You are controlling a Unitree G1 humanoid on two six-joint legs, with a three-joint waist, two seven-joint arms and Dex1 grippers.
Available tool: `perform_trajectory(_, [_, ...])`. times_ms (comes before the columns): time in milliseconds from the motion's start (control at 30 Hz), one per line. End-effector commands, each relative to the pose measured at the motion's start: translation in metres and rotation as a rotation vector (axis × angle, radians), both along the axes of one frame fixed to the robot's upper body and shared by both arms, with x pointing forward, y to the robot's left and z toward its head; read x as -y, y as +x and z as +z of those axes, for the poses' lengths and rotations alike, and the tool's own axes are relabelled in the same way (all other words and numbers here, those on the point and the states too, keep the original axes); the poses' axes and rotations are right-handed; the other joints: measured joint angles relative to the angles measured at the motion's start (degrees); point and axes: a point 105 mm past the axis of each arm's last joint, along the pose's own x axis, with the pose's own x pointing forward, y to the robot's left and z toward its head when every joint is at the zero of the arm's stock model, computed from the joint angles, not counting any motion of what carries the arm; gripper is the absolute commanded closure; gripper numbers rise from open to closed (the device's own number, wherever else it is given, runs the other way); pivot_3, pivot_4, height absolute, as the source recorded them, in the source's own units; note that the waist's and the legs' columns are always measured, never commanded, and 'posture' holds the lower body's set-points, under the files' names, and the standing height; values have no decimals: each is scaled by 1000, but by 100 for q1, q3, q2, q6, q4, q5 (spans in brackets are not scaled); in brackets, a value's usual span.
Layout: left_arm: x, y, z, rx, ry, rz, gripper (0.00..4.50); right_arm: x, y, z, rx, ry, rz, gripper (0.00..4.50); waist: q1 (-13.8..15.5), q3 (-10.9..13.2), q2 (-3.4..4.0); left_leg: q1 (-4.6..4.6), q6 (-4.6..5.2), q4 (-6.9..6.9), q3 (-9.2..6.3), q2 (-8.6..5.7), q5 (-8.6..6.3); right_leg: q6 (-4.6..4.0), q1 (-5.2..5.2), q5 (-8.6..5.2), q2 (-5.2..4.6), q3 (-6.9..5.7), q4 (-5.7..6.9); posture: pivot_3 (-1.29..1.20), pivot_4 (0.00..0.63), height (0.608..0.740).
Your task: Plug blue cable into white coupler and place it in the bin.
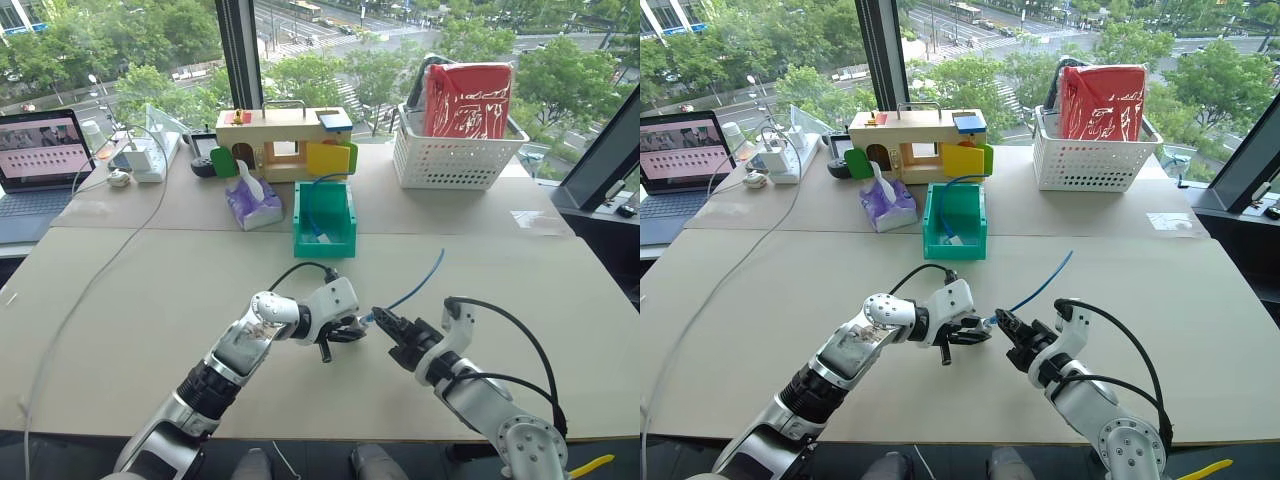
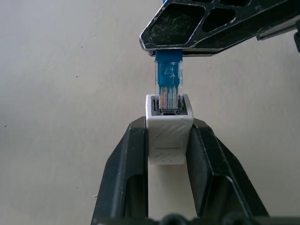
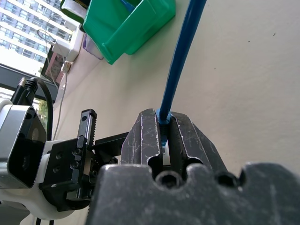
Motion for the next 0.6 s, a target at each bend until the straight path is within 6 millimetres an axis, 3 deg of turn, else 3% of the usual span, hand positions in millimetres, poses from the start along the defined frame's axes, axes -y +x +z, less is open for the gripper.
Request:
perform_trajectory(33, [3, -5, 3, 9, -9, -15, 3863, -2, -3, 0, 14, -65, 23, 4500, -2, 0, 0, 0, 0, 0, 0, 0, 0, 0, 0, 0, 0, 0, 0, 0, 150, 732])
perform_trajectory(600, [-3, -10, -4, -70, -24, 31, 3863, -11, -12, -13, -1, -283, 74, 4500, -7, -3, 2, 4, 0, -1, 0, 0, 0, 2, 2, -2, 0, 0, 0, 0, 150, 732])
